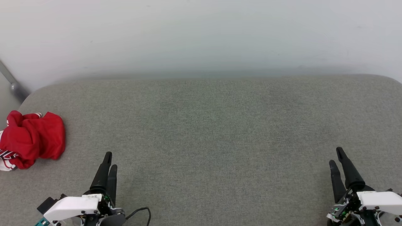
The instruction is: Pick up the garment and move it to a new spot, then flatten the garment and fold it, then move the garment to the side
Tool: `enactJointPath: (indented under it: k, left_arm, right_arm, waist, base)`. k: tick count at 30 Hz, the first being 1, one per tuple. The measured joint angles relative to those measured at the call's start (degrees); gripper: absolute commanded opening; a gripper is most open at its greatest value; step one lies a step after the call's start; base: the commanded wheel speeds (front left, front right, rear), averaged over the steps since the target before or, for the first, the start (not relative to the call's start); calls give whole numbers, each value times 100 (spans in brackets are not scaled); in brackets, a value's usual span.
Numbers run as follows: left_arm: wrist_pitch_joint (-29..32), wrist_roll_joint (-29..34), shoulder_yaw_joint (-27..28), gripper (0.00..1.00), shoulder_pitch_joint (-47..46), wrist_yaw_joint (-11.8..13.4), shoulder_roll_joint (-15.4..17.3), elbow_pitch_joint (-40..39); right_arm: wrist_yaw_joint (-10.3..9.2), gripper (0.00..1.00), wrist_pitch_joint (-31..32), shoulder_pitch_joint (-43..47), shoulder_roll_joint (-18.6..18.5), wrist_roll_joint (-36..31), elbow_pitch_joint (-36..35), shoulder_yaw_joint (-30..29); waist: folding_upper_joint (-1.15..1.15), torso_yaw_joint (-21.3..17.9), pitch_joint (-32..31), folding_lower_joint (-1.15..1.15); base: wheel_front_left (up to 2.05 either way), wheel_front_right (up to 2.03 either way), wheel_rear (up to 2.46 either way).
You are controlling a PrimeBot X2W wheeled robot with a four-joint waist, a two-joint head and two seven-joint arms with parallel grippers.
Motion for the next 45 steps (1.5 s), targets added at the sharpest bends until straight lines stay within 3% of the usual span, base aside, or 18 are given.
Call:
enactJointPath:
  k: [6,26,27,45]
  left_arm:
    - [-168,435,23,100,17,22,0,-100]
    - [-636,2945,-321,100,167,859,1,-775]
    - [-702,3308,-386,100,214,953,3,-837]
    - [-1083,5244,-754,100,341,1330,32,-1087]
  right_arm:
    - [0,100,-172,46,1,-437,-91,-19]
    - [0,100,-649,261,7,-3142,-899,-1]
    - [0,100,-716,305,7,-3565,-1017,47]
    - [0,100,-1082,566,7,-5576,-1425,214]
  waist:
    - [0,1,5,0]
    - [0,10,25,0]
    - [0,13,28,0]
    - [0,28,28,0]
  base:
    - [0,0,0]
    - [0,0,0]
    - [0,0,0]
    - [0,0,0]
